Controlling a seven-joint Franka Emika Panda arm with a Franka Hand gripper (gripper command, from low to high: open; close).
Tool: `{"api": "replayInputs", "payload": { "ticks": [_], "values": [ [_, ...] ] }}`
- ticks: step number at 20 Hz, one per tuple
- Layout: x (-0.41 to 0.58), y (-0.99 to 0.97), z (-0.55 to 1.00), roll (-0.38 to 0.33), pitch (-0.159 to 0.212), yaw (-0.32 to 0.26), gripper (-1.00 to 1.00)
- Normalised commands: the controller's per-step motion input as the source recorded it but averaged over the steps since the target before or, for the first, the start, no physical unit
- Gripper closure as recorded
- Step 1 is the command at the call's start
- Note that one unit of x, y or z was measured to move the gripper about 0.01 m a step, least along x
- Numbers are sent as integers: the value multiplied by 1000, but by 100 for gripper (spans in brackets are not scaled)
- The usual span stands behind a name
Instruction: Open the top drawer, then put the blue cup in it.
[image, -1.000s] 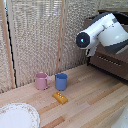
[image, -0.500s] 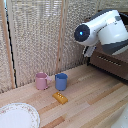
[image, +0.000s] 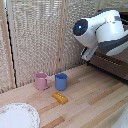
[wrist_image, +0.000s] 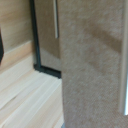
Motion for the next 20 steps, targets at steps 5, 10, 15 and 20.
{"api": "replayInputs", "payload": {
  "ticks": [5,10,15,20],
  "values": [
    [305,265,0,362,88,-167,-100],
    [476,369,0,352,68,-106,-100],
    [482,372,0,350,69,-105,-100],
    [459,345,0,343,68,-121,-100]
  ]
}}
